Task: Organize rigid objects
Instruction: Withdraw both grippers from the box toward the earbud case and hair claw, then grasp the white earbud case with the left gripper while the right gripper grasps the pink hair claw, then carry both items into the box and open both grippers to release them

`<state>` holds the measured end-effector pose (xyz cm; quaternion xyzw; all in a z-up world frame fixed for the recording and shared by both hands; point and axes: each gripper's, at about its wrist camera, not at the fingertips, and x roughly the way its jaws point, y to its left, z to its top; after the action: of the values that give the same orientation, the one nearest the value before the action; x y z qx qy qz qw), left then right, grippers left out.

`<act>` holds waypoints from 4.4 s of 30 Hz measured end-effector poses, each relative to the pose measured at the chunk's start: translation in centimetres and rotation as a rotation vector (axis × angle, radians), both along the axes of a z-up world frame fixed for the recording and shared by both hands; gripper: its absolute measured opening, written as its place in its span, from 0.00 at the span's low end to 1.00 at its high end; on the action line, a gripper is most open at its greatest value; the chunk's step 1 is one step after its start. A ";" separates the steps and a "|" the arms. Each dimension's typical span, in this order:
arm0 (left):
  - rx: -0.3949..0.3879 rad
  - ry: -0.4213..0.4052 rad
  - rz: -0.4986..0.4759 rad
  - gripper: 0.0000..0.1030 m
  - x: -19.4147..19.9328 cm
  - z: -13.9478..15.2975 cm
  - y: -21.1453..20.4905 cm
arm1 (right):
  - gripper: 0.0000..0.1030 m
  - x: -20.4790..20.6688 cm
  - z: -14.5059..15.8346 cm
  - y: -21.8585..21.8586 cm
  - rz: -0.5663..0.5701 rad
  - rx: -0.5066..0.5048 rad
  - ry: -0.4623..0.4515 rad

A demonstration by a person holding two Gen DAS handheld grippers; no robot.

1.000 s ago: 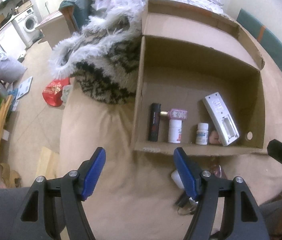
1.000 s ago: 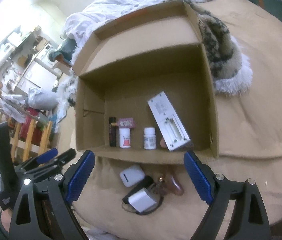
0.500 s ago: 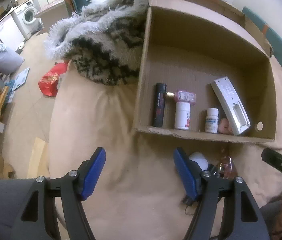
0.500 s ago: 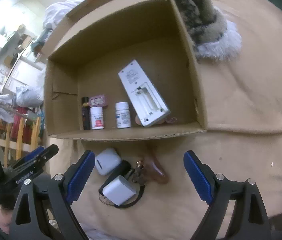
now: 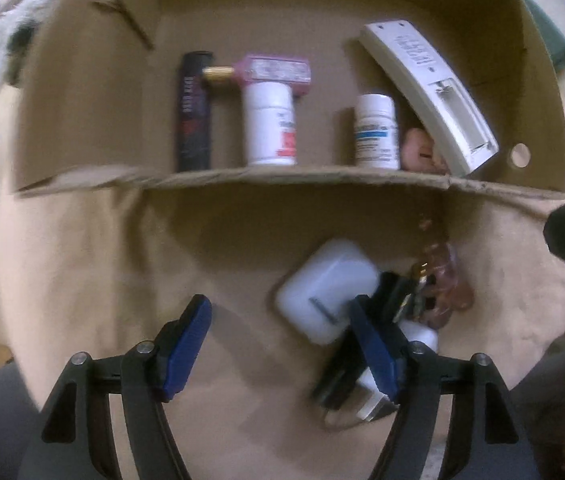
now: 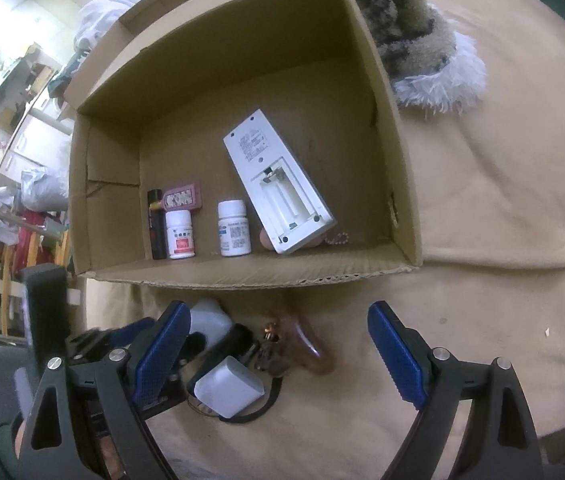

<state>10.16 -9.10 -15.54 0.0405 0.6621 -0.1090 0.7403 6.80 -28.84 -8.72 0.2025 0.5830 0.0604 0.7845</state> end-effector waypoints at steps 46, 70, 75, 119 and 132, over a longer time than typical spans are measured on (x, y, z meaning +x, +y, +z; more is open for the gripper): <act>0.075 -0.021 0.079 0.39 1.8 -0.8 2.8 | 0.51 2.8 -8.3 4.1 0.078 -0.123 0.204; 0.058 -0.089 0.206 0.39 -2.2 3.3 5.2 | 0.34 -1.6 -0.7 4.4 0.121 -0.200 -0.040; 0.029 -0.152 0.262 0.39 -3.1 6.0 5.9 | 0.33 -3.6 2.2 3.2 0.088 -0.177 -0.112; -0.046 -0.294 0.066 0.39 6.2 8.1 1.9 | 0.34 5.1 4.0 0.9 0.043 -0.133 -0.293; -0.018 -0.333 0.017 0.39 5.9 6.9 0.6 | 0.34 6.5 0.2 0.7 0.031 -0.144 -0.130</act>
<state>16.03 -8.48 -8.62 0.0459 0.5295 -0.1002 0.8411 13.29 -28.16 -8.50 0.1323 0.5370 0.0435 0.8320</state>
